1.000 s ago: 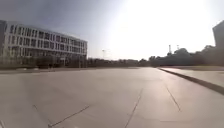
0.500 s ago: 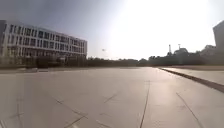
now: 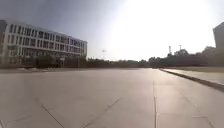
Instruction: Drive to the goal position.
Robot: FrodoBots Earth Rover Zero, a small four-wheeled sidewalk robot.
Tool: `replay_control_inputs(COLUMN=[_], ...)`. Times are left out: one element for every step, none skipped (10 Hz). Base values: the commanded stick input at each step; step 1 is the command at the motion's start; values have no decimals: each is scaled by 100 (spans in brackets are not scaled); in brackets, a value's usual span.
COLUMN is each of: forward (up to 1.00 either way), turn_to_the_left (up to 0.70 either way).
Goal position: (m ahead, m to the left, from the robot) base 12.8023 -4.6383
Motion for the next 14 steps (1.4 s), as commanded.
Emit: replay_control_inputs(forward=[70, 70, 70, 70, 70, 70, 70, 70, 70, 70, 70, 70, 70, 70], turn_to_the_left=[0, 1, 2, 2, 2, 2, 2, 2, 1, 0, 0, 0, 0, 0])
